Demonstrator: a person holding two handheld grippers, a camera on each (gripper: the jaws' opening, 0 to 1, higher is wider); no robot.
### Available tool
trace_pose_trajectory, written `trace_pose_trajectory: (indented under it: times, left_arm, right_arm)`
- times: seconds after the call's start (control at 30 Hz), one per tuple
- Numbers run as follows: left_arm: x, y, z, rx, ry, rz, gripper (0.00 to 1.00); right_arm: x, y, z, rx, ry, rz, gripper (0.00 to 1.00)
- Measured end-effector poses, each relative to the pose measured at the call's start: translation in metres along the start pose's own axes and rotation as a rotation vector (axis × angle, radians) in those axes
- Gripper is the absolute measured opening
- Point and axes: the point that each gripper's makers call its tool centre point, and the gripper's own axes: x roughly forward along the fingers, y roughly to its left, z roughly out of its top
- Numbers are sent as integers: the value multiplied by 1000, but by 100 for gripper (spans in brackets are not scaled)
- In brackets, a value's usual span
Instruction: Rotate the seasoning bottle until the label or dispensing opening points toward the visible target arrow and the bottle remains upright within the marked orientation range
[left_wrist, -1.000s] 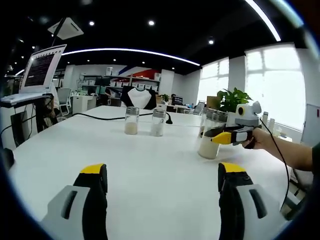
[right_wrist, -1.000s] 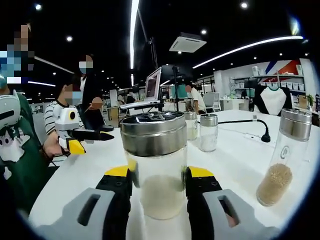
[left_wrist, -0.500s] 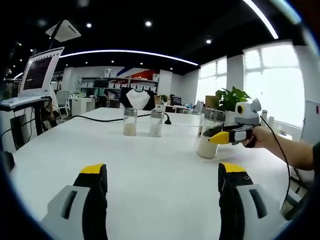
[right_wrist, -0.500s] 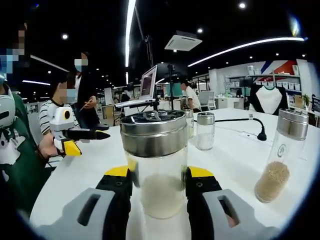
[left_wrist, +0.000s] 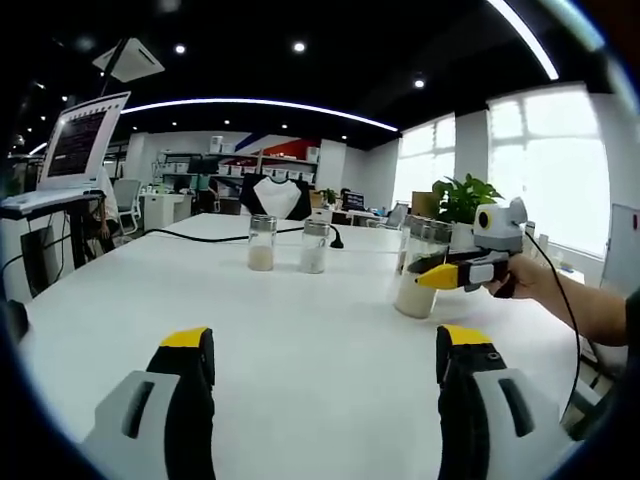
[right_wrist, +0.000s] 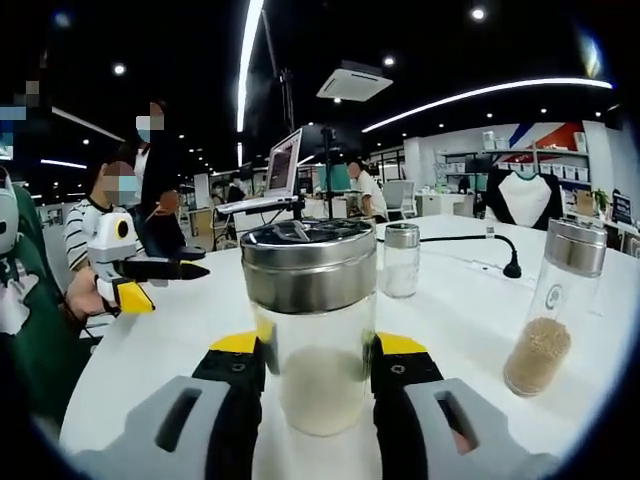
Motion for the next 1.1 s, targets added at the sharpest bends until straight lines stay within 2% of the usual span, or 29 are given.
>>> trace_pose_trajectory:
  times: [1.1]
  left_arm:
    - [-2,3,0,-13,-1,9,97]
  right_arm:
    - [1,-5,-2,27,10,-178,40]
